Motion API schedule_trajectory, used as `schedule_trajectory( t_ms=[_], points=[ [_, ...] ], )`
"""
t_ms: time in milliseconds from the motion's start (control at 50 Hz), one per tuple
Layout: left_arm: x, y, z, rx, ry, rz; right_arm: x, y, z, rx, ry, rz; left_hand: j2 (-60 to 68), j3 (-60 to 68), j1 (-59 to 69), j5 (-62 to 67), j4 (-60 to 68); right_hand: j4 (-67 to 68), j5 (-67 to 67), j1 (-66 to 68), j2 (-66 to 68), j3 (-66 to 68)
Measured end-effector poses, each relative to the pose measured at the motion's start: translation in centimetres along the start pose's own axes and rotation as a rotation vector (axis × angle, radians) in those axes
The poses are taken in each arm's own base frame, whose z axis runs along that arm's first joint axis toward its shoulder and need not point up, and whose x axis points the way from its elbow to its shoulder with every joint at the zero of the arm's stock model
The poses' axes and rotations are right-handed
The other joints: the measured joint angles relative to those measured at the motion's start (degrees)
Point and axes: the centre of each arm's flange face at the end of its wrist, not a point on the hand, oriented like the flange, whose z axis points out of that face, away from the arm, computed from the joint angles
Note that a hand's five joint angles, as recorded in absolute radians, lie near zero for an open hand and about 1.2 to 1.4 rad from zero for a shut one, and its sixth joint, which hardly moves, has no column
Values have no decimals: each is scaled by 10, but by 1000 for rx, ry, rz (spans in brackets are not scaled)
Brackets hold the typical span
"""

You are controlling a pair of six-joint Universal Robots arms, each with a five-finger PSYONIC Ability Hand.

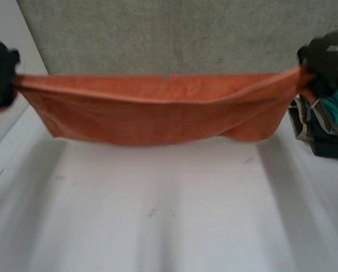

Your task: Fold the laundry.

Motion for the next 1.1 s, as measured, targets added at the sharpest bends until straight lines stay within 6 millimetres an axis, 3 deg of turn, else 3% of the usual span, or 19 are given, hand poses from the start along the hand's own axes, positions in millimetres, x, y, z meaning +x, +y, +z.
schedule_trajectory(
  t_ms=[60,120,220,340,420,460,500,600,680,760,840,940,960,980,1100],
  points=[
    [-14,-23,-12,31,33,7,15,-23,-16,0,8,-47,1,2,0,9,0,0,0,6,0,0],
    [-17,-28,-18,5,109,-1,20,-30,-23,-34,-6,-94,1,2,0,9,0,0,0,6,0,0],
    [-3,0,-9,-134,261,-49,6,-2,-6,-170,-96,-162,1,2,0,9,1,0,0,6,0,0],
    [25,52,27,-276,348,-83,-28,47,33,-302,-177,-196,1,2,0,9,2,0,0,7,0,0],
    [38,64,52,-284,341,-68,-37,55,61,-266,-120,-171,1,2,0,9,2,0,0,7,0,0],
    [44,57,77,-225,297,-47,-36,50,82,-172,-34,-127,1,2,0,9,2,0,0,7,0,0],
    [41,38,99,-122,223,-33,-27,31,103,-13,84,-57,1,2,0,9,2,0,0,12,0,1],
    [12,-20,135,185,-18,-60,5,-21,120,356,298,82,1,2,0,9,2,0,0,13,0,1],
    [-15,-53,137,354,-154,-102,18,-43,117,498,365,127,1,2,0,9,2,0,0,13,0,1],
    [-20,-55,131,376,-176,-118,19,-44,116,510,364,137,1,2,0,9,2,0,0,12,0,1],
    [-4,-33,117,294,-122,-135,3,-21,120,403,287,128,1,2,0,9,2,0,0,12,0,1],
    [40,14,95,116,10,-155,-34,27,124,220,119,114,2,2,0,9,2,0,0,12,0,1],
    [40,14,95,116,10,-155,-34,27,124,220,119,114,2,2,0,9,2,0,0,12,0,1],
    [60,33,83,47,67,-163,-56,57,123,121,23,107,2,3,0,9,2,0,0,12,0,1],
    [109,72,48,-105,209,-180,-97,114,113,-54,-123,70,2,3,0,9,2,-1,0,12,0,1]
  ],
)
